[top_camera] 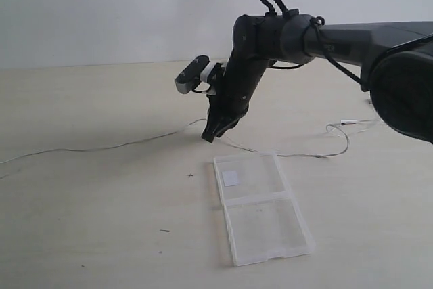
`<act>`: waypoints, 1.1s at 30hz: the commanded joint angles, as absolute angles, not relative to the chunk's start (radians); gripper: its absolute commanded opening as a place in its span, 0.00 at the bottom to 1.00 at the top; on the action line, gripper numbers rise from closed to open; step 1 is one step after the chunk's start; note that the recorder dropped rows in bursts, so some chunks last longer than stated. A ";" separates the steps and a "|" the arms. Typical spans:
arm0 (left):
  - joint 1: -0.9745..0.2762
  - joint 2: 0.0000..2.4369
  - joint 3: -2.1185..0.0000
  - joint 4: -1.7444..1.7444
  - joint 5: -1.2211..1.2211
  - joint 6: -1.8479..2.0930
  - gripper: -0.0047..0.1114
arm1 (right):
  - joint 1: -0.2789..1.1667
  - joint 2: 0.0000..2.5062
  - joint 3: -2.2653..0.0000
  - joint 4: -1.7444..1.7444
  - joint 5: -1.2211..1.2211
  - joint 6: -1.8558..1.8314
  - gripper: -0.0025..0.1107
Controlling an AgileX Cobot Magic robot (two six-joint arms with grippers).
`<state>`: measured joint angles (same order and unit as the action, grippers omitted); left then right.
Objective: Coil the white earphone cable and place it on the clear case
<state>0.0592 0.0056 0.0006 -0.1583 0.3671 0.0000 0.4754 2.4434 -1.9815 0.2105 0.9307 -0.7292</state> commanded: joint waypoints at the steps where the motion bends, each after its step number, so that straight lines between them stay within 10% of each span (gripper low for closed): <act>1: 0.062 0.000 0.000 -0.156 0.362 -0.011 0.04 | 0.477 2.352 -1.992 0.209 0.932 -0.733 0.02; 33: 0.062 0.000 0.000 -0.156 0.362 -0.011 0.04 | 0.477 1.506 -1.992 0.244 0.784 -0.706 0.02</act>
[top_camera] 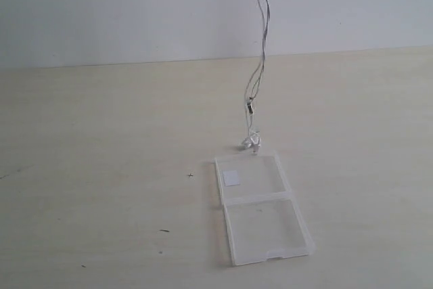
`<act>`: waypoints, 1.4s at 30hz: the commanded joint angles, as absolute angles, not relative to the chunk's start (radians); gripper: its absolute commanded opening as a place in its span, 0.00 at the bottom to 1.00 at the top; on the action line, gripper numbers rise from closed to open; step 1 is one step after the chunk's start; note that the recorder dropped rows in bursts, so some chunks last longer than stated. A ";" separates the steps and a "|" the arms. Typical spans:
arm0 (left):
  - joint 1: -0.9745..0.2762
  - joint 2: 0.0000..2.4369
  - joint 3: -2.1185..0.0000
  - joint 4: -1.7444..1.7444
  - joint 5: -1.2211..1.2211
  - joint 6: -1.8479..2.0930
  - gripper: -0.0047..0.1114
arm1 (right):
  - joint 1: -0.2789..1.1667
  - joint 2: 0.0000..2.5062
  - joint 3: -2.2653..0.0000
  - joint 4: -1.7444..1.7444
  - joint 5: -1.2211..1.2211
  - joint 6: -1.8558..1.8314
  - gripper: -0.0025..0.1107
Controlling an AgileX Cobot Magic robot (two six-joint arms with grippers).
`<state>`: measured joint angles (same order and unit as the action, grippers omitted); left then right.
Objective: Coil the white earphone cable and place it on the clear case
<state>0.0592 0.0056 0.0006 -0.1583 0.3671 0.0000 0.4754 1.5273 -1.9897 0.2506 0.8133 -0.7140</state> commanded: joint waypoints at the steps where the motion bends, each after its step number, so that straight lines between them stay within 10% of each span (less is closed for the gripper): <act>1: 0.062 0.000 0.000 -0.156 0.362 -0.011 0.04 | 0.477 1.504 -1.992 0.244 0.777 -0.706 0.02; 42: 0.058 0.000 0.000 -0.561 -0.074 0.007 0.04 | 0.477 1.421 -1.992 0.244 0.659 -0.706 0.02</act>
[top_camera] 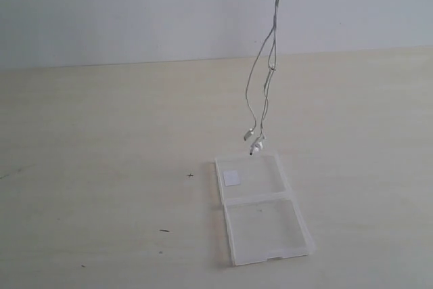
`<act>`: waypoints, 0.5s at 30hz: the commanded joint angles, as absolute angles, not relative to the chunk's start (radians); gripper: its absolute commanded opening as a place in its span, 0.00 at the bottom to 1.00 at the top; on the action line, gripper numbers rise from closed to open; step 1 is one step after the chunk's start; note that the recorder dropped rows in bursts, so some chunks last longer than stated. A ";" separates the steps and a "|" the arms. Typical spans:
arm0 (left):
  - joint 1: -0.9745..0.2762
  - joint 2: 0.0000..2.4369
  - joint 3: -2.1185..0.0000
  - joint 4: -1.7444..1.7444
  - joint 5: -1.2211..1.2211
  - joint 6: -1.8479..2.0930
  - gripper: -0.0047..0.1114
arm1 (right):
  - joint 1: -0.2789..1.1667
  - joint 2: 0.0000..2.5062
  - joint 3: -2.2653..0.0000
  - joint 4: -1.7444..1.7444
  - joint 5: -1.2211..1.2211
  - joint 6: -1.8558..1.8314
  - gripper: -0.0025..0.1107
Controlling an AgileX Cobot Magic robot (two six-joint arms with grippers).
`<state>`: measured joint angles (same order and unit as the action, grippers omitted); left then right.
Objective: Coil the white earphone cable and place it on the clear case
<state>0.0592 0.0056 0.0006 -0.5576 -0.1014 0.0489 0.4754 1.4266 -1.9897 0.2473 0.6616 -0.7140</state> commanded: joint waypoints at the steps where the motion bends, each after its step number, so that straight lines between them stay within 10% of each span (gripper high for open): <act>1: 0.058 0.000 0.000 -0.559 -0.047 -0.011 0.04 | 0.477 1.421 -1.992 0.244 0.659 -0.706 0.02; 7: 0.058 0.002 -0.099 -0.599 0.260 0.157 0.04 | 0.477 1.429 -1.992 0.268 0.645 -0.706 0.02; 15: 0.058 0.136 -0.150 -1.582 0.573 1.311 0.04 | 0.477 1.433 -1.992 0.400 0.606 -0.737 0.02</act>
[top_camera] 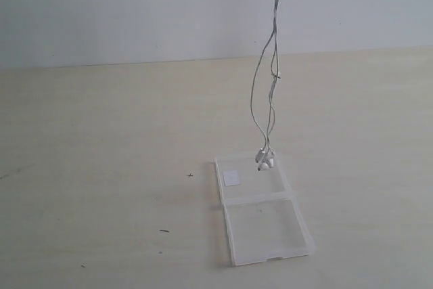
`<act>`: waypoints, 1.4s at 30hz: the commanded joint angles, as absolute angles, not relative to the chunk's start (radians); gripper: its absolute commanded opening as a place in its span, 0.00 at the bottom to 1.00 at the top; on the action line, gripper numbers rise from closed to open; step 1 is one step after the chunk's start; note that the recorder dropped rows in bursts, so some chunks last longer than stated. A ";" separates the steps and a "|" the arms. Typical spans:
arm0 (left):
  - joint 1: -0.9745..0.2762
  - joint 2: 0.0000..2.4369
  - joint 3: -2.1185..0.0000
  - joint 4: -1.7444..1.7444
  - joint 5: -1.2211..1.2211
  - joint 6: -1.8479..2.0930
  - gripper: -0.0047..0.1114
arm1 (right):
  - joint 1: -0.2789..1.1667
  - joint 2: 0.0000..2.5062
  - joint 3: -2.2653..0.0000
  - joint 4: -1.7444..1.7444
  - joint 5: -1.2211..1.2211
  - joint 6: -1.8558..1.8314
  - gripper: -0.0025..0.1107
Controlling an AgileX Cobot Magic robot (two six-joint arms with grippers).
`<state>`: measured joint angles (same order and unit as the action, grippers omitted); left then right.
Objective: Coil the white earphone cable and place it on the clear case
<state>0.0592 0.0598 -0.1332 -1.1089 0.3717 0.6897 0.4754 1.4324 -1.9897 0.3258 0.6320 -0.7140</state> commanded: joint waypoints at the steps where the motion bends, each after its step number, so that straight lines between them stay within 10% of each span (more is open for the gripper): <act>1: 0.058 0.171 -0.150 -1.684 0.637 1.489 0.04 | 0.477 1.433 -1.992 0.420 0.611 -0.737 0.02; 16: 0.058 0.958 -0.403 -1.744 0.960 1.806 0.08 | 0.477 1.431 -2.123 0.550 0.708 -0.658 0.02; 25: -0.057 1.265 -0.587 -1.744 1.030 1.847 0.71 | 0.477 1.431 -2.124 0.548 0.776 -0.658 0.02; 34: -0.215 1.413 -0.743 -1.744 0.908 1.886 0.61 | 0.477 1.433 -2.124 0.548 0.812 -0.658 0.02; 42: -0.220 1.482 -0.803 -1.744 0.846 1.889 0.72 | 0.477 1.433 -2.124 0.544 0.843 -0.654 0.02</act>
<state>-0.2140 1.4627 -0.7780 -1.7313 0.8571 1.8840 0.4754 1.4306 -2.1180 0.5477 0.8357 -0.6599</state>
